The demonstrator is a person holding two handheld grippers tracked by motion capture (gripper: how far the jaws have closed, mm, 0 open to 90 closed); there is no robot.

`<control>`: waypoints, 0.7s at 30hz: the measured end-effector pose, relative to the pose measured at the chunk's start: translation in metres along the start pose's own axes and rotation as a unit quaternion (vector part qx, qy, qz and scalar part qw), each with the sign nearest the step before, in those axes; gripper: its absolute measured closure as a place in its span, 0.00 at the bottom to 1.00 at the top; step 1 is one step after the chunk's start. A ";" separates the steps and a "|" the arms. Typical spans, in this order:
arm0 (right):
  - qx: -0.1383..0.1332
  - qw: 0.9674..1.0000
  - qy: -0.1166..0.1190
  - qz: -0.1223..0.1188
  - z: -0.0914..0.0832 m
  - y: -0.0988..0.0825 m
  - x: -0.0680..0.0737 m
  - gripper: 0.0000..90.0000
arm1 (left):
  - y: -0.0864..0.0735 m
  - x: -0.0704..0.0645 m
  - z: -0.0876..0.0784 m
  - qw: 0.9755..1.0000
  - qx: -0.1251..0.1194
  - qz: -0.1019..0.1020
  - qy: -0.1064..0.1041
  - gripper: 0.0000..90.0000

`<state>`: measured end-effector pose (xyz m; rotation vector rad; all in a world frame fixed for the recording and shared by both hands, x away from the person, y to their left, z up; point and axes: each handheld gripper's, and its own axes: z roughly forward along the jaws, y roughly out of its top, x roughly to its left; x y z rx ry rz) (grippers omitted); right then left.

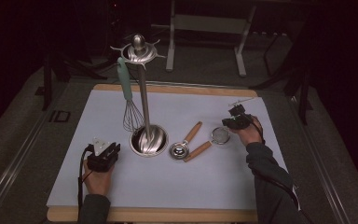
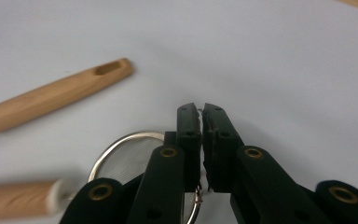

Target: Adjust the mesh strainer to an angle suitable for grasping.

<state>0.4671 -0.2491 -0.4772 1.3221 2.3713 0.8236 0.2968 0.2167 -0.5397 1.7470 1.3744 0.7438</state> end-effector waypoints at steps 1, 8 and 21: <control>0.006 1.000 -0.005 0.001 0.004 0.001 -0.001 0.96 | 0.000 0.000 0.000 1.000 0.000 0.000 0.000 0.85; 0.051 0.999 -0.006 0.011 0.015 -0.005 -0.012 0.99 | 0.000 0.001 0.000 1.000 0.000 0.000 -0.001 0.85; 0.075 0.997 0.022 -0.007 -0.007 -0.029 -0.013 0.99 | 0.000 0.000 0.000 1.000 0.000 0.001 0.001 0.85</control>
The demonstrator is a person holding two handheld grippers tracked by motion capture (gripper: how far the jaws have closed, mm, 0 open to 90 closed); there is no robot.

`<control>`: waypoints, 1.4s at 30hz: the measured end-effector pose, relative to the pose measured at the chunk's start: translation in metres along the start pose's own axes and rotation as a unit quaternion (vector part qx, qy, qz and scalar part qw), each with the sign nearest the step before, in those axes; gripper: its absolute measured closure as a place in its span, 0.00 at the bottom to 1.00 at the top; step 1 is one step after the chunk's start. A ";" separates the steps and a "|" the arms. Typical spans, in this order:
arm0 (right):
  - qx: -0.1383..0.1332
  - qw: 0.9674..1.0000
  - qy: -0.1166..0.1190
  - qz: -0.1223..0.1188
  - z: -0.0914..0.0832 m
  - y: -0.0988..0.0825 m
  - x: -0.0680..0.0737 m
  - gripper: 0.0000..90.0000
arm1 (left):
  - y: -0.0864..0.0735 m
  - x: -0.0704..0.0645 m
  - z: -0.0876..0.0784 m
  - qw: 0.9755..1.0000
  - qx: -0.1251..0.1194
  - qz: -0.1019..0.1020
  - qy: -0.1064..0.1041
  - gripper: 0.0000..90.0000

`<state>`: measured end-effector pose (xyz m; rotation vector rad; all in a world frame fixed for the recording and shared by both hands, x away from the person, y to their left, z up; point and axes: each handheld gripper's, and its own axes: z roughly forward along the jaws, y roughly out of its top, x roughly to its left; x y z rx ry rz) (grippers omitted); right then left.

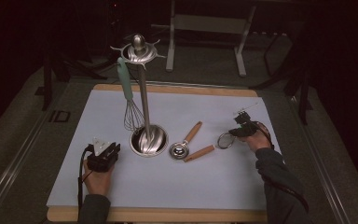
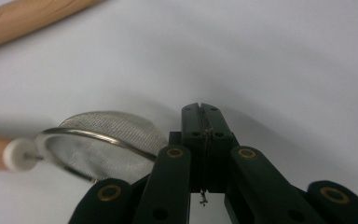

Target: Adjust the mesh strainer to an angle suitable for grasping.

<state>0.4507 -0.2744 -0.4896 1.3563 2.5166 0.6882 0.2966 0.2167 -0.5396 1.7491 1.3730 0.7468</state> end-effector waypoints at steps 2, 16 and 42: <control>-0.002 1.000 0.002 -0.004 -0.005 -0.006 0.002 0.99 | 0.000 0.000 0.000 1.000 0.000 0.001 0.000 0.85; -0.015 1.000 0.010 0.012 -0.012 -0.019 0.000 0.94 | 0.000 0.000 0.000 1.000 0.001 0.000 0.001 0.85; -0.039 0.995 0.043 0.080 0.005 -0.014 -0.018 0.96 | 0.000 0.000 0.000 1.000 0.000 0.000 0.000 0.85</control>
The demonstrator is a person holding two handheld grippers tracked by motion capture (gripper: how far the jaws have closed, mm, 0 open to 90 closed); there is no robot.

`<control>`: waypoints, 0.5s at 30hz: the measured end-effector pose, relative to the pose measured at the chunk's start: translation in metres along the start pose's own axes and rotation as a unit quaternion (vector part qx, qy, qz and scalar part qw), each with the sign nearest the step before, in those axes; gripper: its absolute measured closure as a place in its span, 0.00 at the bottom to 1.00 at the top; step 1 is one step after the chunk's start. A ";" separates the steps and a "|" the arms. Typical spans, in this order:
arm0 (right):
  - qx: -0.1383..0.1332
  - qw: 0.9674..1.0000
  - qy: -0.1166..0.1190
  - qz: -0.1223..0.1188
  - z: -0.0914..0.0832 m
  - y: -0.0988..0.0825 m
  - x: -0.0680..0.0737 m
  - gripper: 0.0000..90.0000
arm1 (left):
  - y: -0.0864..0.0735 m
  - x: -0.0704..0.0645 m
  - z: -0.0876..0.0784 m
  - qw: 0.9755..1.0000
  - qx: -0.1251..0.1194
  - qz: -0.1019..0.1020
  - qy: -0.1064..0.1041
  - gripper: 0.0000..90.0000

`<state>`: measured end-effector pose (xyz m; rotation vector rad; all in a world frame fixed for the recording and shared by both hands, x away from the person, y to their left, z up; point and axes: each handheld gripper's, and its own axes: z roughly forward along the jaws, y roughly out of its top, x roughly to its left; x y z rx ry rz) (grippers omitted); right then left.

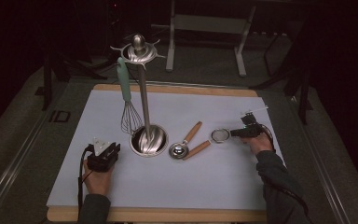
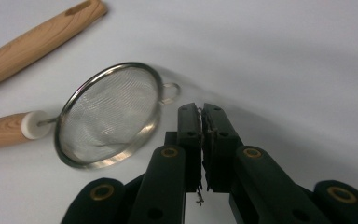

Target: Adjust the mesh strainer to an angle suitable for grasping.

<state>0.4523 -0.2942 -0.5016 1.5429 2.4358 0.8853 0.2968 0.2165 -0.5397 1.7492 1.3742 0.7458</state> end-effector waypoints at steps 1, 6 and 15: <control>0.004 1.000 0.000 -0.001 0.001 -0.001 0.001 0.96 | 0.000 0.000 0.000 1.000 0.000 0.000 0.000 0.85; 0.009 1.000 0.005 -0.009 0.001 -0.007 0.007 0.97 | 0.000 0.000 0.000 1.000 0.000 0.000 0.000 0.85; 0.004 0.997 -0.013 -0.070 -0.016 -0.016 0.023 0.91 | 0.000 0.000 0.000 1.000 0.000 0.000 0.001 0.85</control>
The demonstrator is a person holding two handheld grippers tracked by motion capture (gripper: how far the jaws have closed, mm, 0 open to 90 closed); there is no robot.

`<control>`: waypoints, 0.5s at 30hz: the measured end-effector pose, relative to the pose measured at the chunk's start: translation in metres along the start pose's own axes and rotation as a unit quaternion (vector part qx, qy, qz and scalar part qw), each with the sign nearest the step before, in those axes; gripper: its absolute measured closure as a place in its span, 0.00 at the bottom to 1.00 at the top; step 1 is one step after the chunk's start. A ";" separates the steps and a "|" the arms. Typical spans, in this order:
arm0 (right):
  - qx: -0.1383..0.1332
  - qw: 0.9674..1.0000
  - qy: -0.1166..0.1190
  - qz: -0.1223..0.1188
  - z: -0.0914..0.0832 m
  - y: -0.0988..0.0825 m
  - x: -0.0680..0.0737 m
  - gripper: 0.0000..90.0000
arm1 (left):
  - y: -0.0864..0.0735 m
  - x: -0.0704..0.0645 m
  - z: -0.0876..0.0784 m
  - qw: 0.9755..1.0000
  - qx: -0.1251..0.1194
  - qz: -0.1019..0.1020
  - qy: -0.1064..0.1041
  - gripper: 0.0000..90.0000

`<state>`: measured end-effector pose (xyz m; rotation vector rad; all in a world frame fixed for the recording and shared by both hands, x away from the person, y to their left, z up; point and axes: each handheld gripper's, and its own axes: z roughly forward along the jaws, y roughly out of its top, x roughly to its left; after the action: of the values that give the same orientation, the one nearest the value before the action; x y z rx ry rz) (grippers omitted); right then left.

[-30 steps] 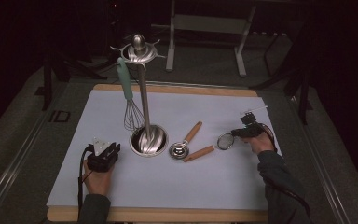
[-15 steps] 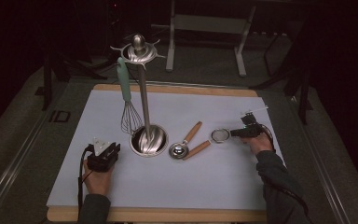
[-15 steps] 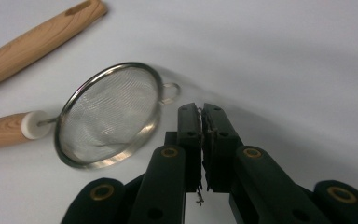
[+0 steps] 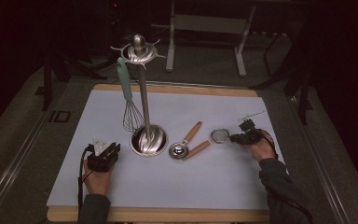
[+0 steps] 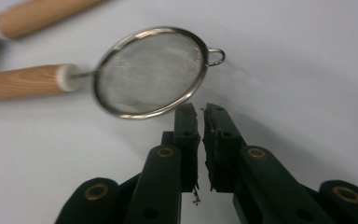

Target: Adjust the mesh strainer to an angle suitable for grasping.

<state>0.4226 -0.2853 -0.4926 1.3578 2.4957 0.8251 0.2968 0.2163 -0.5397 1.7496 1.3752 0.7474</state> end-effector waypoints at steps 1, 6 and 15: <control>-0.009 1.000 0.004 0.000 -0.005 0.000 0.002 0.91 | 0.000 0.000 0.000 1.000 0.000 0.000 0.000 0.85; -0.019 0.999 0.018 -0.033 -0.012 0.004 0.014 0.87 | 0.000 0.000 0.000 1.000 0.001 0.001 0.000 0.85; -0.023 0.991 0.075 -0.112 0.002 0.016 0.049 0.68 | 0.000 0.000 0.000 1.000 0.000 0.000 0.000 0.85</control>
<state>0.4074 -0.2377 -0.4804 1.0112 2.6592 0.9588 0.2966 0.2164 -0.5396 1.7495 1.3750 0.7476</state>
